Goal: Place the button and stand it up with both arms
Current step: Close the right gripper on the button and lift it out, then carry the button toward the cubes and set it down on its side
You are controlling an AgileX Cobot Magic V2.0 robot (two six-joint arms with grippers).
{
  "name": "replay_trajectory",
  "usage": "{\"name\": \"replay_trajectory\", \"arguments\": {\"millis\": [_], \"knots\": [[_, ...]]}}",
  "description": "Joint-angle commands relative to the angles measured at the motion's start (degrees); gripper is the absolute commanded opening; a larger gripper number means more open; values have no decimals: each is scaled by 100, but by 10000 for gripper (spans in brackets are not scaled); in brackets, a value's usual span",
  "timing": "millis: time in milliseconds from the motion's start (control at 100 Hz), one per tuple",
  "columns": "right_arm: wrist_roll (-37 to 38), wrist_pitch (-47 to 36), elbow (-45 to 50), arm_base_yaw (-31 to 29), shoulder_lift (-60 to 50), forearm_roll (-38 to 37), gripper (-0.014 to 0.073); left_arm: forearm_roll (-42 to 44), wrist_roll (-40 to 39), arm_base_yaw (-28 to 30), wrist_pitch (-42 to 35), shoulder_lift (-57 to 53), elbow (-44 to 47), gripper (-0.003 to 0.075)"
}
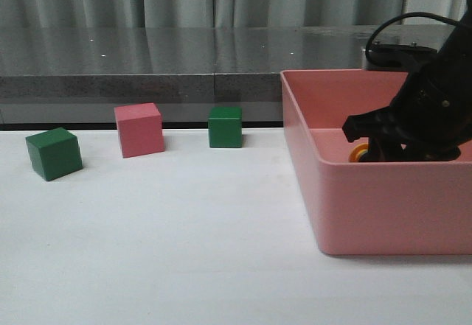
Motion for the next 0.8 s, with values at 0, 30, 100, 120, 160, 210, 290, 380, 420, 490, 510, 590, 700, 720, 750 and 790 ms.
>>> {"name": "replay_trajectory", "arguments": {"millis": [0, 30, 100, 120, 160, 210, 290, 380, 420, 490, 510, 590, 700, 720, 750, 790], "knots": [[-63, -24, -246, -6, -485, 67, -1, -3, -44, 10, -438, -168, 255, -20], [-63, 72, -332, -6, -574, 67, -1, -3, -44, 10, -438, -168, 255, -20], [-68, 355, -588, 48, -800, 67, -1, -3, -44, 10, -438, -168, 255, -20], [-73, 448, -650, 70, -866, 67, -1, -3, -44, 10, -438, -168, 255, -20], [-98, 640, -859, 137, -965, 67, -1, -3, -44, 10, -438, -168, 255, -20], [-283, 908, -1146, 270, -1068, 67, -1, -3, -44, 10, -438, -168, 255, -20], [-784, 1391, -1713, 580, -1098, 78, -2, -3, -44, 10, -438, -168, 255, -20], [-1459, 1643, -2261, 986, -1030, 236, -9, -3, -44, 10, -438, -168, 255, -20], [-1813, 1678, -2452, 1148, -966, 340, -9, -3, -44, 10, -438, -168, 255, -20], [-2457, 1684, -2783, 1475, -787, 551, -9, -3, -44, 10, -438, -168, 255, -20], [-2666, 1684, -2873, 1567, -744, 605, -9, -3, -44, 10, -438, -168, 255, -20], [-3390, 1719, -3182, 1909, -423, 802, -9, -3, -44, 10, -438, -168, 255, -20], [-4197, 1790, -3463, 2251, 74, 1034, -9, -3, -44, 10, -438, -168, 255, -20], [-4326, 1811, -3513, 2304, 179, 1056, -9, -3, -44, 10, -438, -168, 255, -20], [-4485, 1828, -3567, 2388, 355, 1063, -9, -3, -44, 10, -438, -168, 255, -20], [-4685, 1835, -3632, 2467, 524, 1069, -9, -3, -44, 10, -438, -168, 255, -20]]}}
